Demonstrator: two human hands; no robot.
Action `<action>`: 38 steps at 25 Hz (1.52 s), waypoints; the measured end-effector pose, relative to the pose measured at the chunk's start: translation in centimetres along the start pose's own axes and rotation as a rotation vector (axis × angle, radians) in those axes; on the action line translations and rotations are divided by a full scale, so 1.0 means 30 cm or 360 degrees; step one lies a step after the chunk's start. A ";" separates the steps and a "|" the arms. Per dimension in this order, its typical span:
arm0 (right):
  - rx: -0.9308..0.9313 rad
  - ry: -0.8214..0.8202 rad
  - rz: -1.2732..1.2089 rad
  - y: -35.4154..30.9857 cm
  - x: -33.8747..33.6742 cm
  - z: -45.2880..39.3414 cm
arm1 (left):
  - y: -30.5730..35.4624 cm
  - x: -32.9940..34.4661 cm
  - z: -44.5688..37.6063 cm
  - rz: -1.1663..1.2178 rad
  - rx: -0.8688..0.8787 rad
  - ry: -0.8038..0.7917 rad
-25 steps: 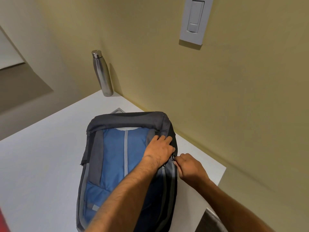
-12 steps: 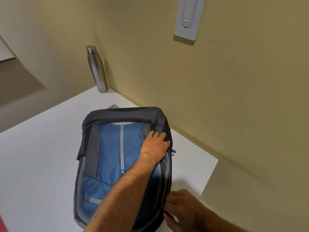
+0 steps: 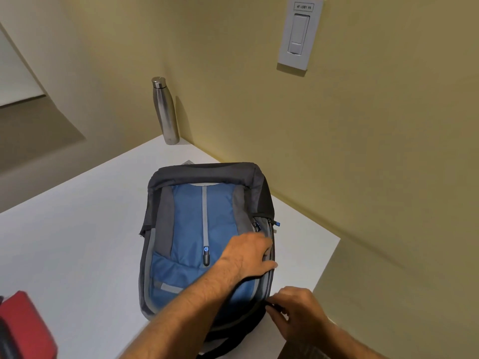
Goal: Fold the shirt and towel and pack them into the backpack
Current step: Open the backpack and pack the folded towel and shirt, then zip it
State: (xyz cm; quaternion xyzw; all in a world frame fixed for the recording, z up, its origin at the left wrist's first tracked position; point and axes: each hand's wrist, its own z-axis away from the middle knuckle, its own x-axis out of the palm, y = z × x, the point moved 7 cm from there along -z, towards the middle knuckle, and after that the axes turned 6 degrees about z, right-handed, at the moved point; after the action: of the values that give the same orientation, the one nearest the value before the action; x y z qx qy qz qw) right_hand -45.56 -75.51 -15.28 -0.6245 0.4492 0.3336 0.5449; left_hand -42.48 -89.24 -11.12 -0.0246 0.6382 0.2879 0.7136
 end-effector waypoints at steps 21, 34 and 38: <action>0.0312 0.0090 0.0097 -0.348 0.154 0.029 | 0.008 -0.008 0.139 0.0785 -0.0389 0.0026; 0.0323 0.0104 0.0101 -0.423 0.205 0.051 | -0.137 0.081 0.367 0.0349 -0.0235 -0.0519; 0.0363 0.0127 0.0090 -0.432 0.195 0.060 | -0.207 0.059 0.432 0.0014 -0.0252 -0.0373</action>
State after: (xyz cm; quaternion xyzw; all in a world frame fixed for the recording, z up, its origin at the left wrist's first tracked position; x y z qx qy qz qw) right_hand -31.24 -74.87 -15.98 -0.5584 0.5229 0.2706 0.5844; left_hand -28.07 -88.54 -12.43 -0.0442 0.5259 0.3413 0.7778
